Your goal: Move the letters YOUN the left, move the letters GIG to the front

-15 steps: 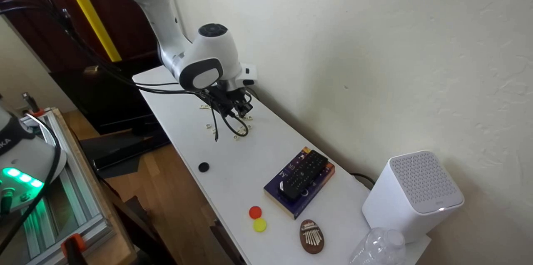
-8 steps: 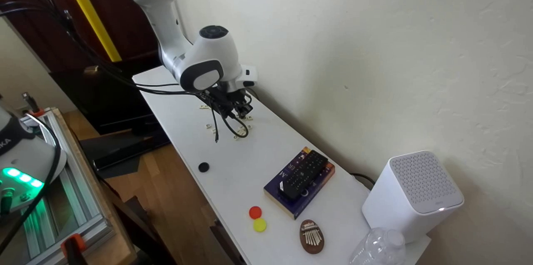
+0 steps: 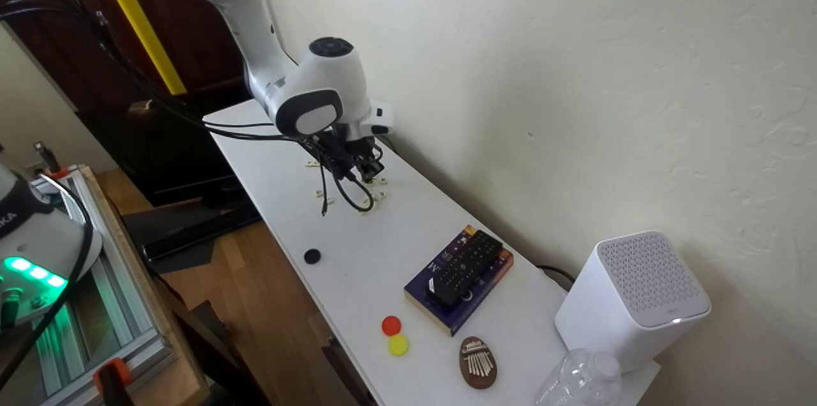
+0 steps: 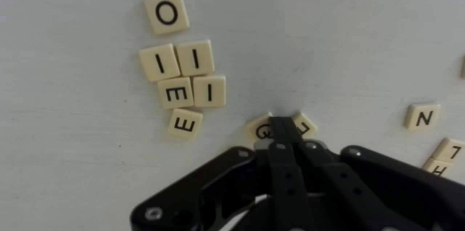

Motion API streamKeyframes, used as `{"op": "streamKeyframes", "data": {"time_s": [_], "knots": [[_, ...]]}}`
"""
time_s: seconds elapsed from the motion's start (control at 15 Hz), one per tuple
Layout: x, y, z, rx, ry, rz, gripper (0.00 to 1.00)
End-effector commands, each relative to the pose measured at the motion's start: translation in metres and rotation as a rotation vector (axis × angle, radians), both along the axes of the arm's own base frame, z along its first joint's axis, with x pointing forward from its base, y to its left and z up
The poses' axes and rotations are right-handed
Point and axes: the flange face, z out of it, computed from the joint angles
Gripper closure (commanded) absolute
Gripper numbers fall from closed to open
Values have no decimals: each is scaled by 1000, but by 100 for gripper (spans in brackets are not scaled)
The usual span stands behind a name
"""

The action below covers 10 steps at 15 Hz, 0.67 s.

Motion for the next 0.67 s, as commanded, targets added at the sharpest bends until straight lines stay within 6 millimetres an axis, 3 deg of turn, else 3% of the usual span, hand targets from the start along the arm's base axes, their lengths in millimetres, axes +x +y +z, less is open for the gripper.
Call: {"op": "streamKeyframes", "data": {"time_s": [0.0,0.6], "knots": [[-11,1,-8,16,100,-109,100],[-28,0,-13,86,237,-466,100]]}}
